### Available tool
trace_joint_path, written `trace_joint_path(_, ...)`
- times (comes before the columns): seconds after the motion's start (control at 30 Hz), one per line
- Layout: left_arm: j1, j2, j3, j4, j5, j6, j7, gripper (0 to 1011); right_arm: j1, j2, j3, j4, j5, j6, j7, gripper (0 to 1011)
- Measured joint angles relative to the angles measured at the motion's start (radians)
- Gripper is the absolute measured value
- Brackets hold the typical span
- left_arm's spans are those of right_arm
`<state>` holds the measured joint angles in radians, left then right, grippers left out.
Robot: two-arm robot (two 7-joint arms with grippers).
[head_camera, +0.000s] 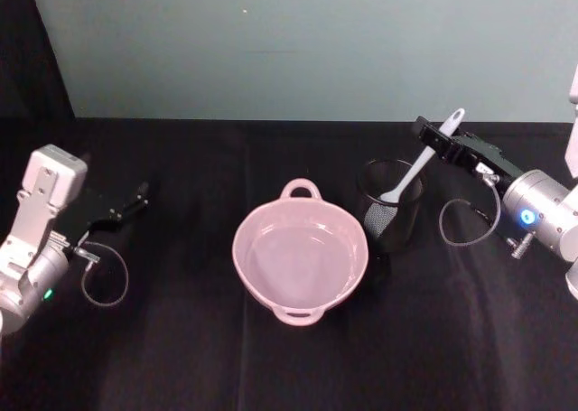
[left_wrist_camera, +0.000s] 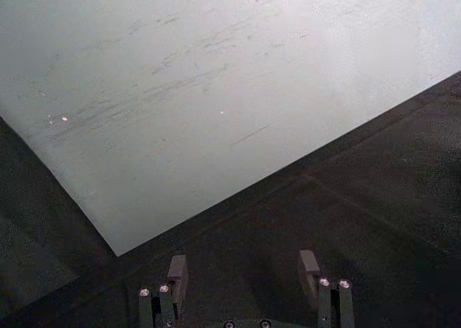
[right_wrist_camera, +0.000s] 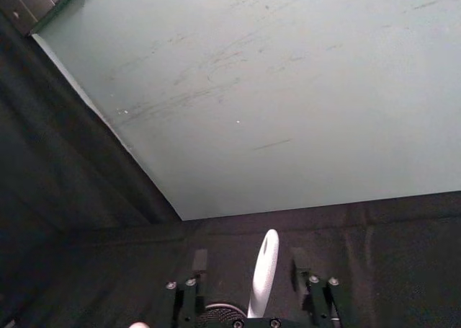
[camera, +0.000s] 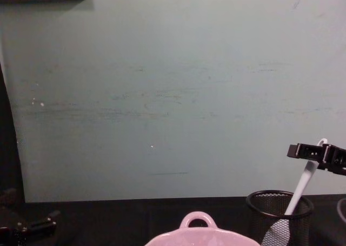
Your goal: Use the one hand to pick up the spoon and stir the clear water in the bowl.
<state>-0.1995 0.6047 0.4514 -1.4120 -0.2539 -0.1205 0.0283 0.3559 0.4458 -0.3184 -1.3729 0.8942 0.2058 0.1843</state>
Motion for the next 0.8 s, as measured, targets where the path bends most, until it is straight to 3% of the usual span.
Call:
trace_joint_path(0.57,0.000,0.000,0.000,0.000,0.000,0.000,0.000,1011,0.000,0.001,0.000,-0.001,0.001,0.002,0.000,189)
trace_joint_path(0.7,0.000,0.000,0.000,0.000,0.000,0.000,0.000,1011,0.000,0.001,0.000,-0.001,0.002,0.002,0.000,117)
trace_joint_path(0.8,0.000,0.000,0.000,0.000,0.000,0.000,0.000,1011,0.000,0.001,0.000,-0.001,0.002,0.002,0.000,117)
